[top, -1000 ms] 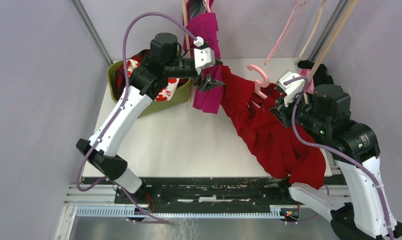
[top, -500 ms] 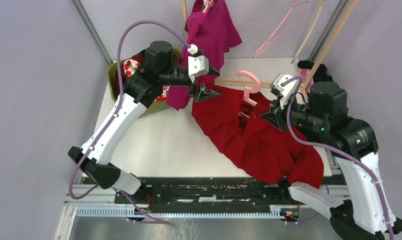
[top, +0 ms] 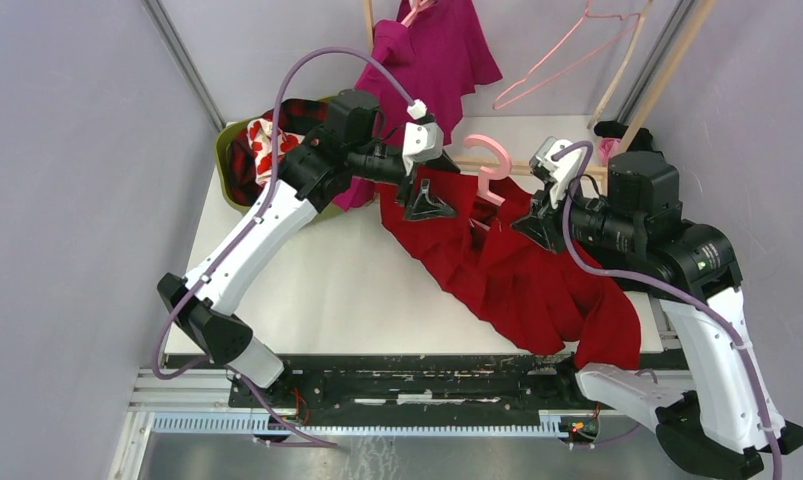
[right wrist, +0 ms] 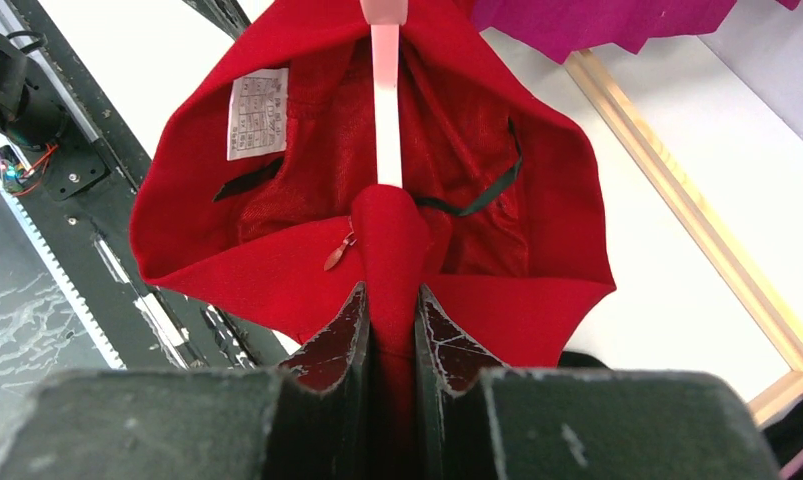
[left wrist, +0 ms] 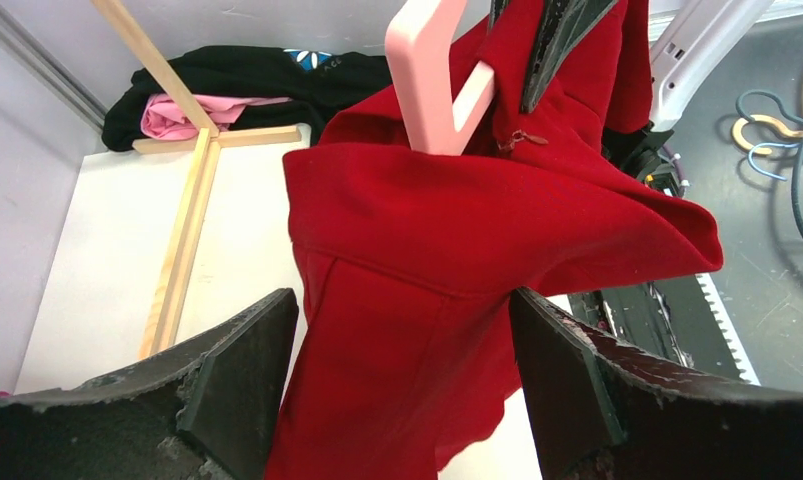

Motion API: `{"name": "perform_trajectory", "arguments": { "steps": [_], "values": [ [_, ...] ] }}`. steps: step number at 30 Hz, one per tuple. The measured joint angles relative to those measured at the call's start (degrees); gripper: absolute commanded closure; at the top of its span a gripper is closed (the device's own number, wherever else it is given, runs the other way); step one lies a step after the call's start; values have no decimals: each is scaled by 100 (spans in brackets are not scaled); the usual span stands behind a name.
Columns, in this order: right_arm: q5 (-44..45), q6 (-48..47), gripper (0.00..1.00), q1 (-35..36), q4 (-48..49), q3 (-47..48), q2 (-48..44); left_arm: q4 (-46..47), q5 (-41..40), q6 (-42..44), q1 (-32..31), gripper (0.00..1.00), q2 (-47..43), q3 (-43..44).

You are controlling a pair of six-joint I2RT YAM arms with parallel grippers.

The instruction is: Remove the skirt from the hanger

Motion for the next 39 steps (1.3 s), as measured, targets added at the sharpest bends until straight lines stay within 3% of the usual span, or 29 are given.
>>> {"name": "perform_trajectory", "arguments": {
  "steps": [8, 11, 12, 13, 15, 16, 26, 32, 39],
  "values": [
    [-109, 17, 99, 0, 85, 201, 258, -188, 17, 2, -140, 16, 756, 671],
    [-33, 22, 100, -4, -42, 293, 380, -293, 7, 2, -155, 25, 949, 778],
    [-26, 22, 99, -4, -66, 317, 426, -348, -13, 2, -160, 31, 960, 778],
    [-17, 22, 99, -2, -81, 337, 474, -398, -59, 4, -168, 47, 962, 774],
    [-22, 20, 100, 0, -83, 391, 577, -433, -216, 2, -188, 92, 953, 765],
    [-37, 20, 100, 7, -94, 404, 616, -428, -328, 0, -188, 96, 946, 763],
    [85, -37, 99, 114, 411, 402, 901, -337, -1602, 4, -168, 97, 466, 422],
    [243, -245, 79, 188, 1311, 240, 1152, 22, -3060, -22, -177, 97, -13, 107],
    [645, -647, 55, 177, 1757, 238, 1460, 74, -3652, -22, -181, 97, -20, 125]
  ]
}}
